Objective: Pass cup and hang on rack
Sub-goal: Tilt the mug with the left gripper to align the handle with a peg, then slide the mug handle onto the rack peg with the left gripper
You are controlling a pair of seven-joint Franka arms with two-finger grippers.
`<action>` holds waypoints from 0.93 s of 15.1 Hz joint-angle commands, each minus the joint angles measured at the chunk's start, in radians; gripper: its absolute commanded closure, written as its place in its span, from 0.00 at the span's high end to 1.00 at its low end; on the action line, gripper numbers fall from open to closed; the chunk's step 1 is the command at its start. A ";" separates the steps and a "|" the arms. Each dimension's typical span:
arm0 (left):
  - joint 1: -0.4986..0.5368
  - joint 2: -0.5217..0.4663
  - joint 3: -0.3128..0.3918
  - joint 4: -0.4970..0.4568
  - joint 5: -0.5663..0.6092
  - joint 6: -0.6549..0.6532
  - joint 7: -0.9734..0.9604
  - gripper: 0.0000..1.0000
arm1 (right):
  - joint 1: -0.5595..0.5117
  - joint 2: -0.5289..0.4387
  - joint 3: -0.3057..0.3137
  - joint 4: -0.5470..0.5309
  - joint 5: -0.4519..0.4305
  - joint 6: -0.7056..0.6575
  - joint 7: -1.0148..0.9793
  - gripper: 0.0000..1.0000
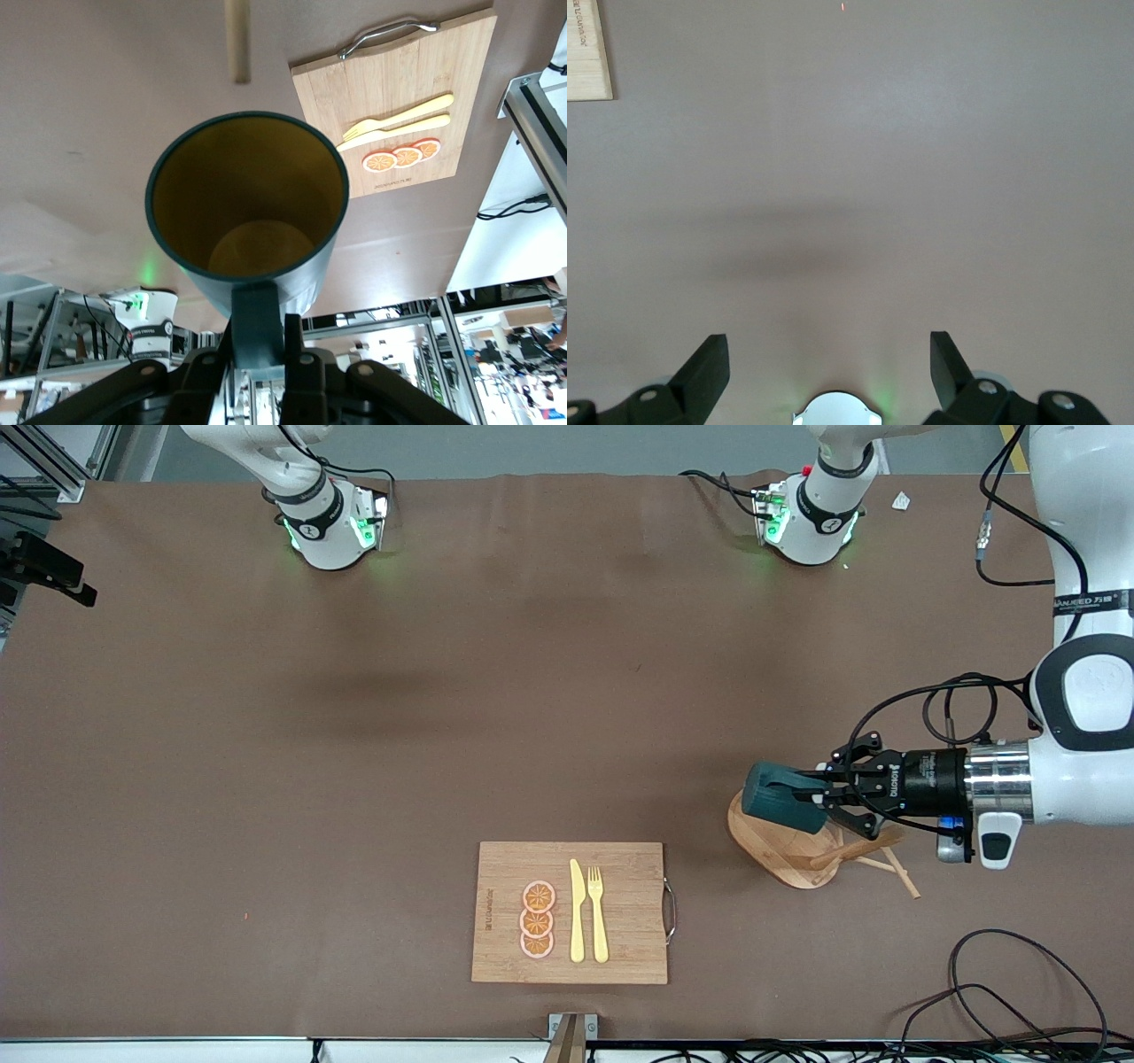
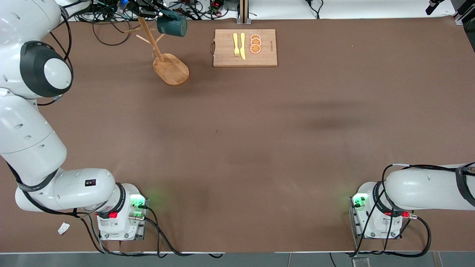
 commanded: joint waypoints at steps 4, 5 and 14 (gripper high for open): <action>0.034 0.036 -0.007 0.006 -0.071 -0.010 0.006 0.02 | 0.003 -0.018 -0.003 -0.006 0.016 -0.005 -0.008 1.00; 0.036 0.036 -0.005 0.006 -0.071 -0.010 0.008 0.03 | 0.003 -0.018 -0.003 -0.006 0.016 -0.005 -0.008 1.00; 0.102 0.067 -0.008 0.007 -0.071 -0.012 0.020 0.02 | 0.003 -0.018 -0.001 -0.006 0.016 -0.005 -0.008 1.00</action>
